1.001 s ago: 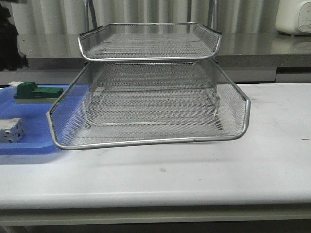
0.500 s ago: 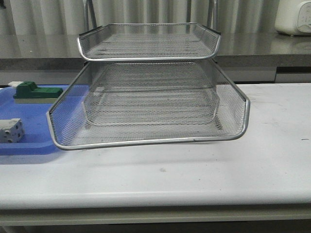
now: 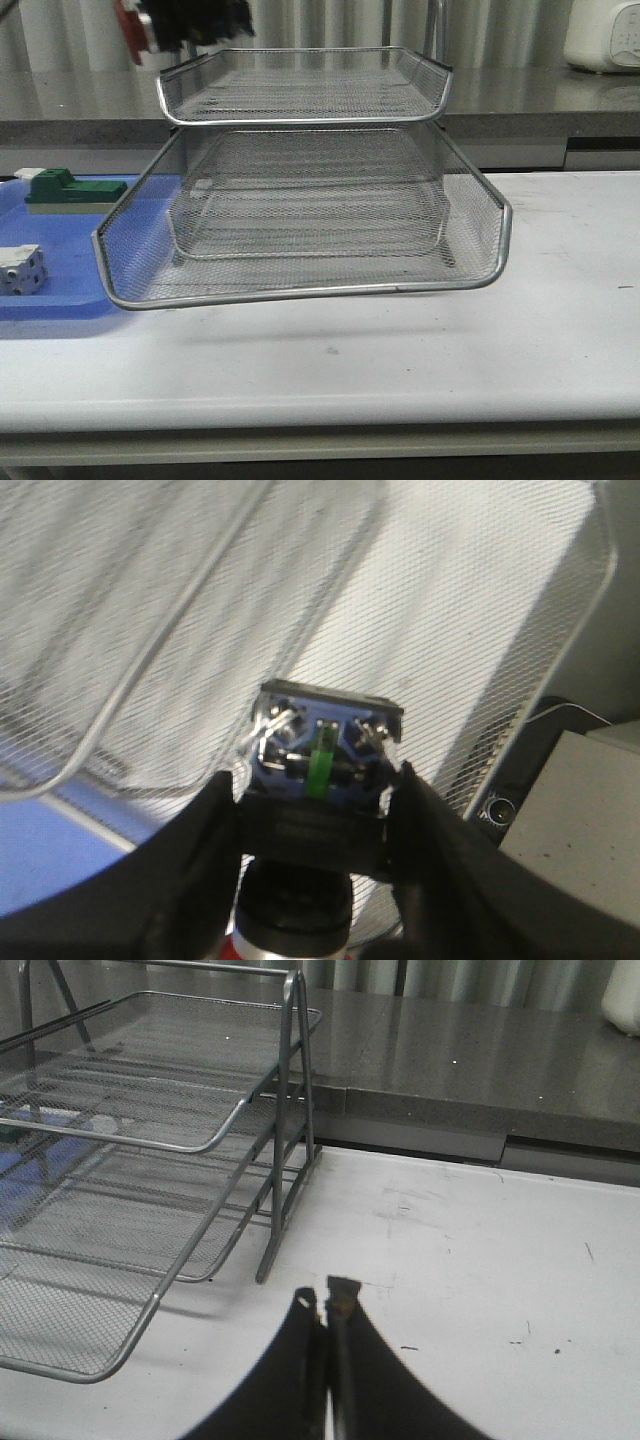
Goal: Place button on rack with both arms
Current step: 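Carry the button over the pulled-out tray and lower it inside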
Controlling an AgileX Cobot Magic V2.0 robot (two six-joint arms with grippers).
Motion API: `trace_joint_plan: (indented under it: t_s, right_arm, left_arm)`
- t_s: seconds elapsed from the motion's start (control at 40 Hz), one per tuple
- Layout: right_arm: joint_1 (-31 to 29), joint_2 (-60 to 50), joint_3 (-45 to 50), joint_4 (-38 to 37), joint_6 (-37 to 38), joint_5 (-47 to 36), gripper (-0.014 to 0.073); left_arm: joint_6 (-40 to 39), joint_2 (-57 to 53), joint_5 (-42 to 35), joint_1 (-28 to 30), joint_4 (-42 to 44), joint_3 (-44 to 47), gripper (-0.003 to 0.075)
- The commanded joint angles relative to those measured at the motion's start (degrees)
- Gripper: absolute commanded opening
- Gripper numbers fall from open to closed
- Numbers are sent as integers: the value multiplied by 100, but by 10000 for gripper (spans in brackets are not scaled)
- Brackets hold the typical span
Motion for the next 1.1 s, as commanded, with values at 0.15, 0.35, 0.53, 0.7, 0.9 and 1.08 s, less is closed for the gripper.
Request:
trace_joint_plan:
  t_s: [0.15,0.35,0.53,0.7,0.9,1.08]
  right_arm:
    - [-11,52,-150,21,-8,-490,-60]
    - [-11,52,-150,21,-8,-490,-60]
    - [-11,52,-150,21,-8,-490,-60]
    - [-11,52,-150,21,-8,-490,-60]
    - [-11,52,-150,21,-8,-490,-60]
    - [-11,52,-150,21,-8,-490,-60]
  left_arm:
    - [-44,472,-509,-614,-101,-132,179]
    - [-44,999,-1070,-627,-86,-132,179]
    - [-44,1280,-1105,-627,6,-132,182]
    - [-44,1441,-1169,-627,183,-132,196]
    - [-56,1421,-1109,-627,193,-132,384]
    - [-67,1397,-628,-627,193,-317,489]
